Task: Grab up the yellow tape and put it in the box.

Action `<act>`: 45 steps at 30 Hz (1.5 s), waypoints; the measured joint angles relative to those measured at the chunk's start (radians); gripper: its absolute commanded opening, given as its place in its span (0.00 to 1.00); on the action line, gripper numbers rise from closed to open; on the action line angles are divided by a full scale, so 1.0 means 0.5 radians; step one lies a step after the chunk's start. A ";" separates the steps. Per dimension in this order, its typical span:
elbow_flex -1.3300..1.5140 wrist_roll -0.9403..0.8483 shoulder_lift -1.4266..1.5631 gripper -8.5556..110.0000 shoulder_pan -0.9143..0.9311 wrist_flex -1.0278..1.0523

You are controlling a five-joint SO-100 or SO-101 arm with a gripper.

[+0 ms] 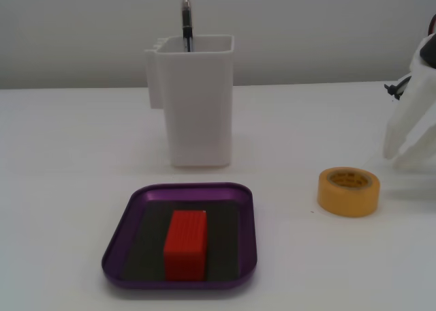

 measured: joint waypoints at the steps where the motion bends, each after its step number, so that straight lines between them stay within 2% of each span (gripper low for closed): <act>1: -0.031 0.000 0.000 0.08 0.000 0.000; 25: -0.206 -0.006 -0.058 0.07 0.003 0.021; 28: -0.405 -0.006 -0.310 0.07 0.006 0.021; 33: -0.899 -0.006 -1.108 0.08 0.000 0.021; 38: -1.313 -0.006 -1.890 0.18 -0.018 0.021; 41: -1.436 -0.009 -2.157 0.24 -0.021 0.018; 45: -1.485 -0.009 -2.375 0.26 -0.031 0.021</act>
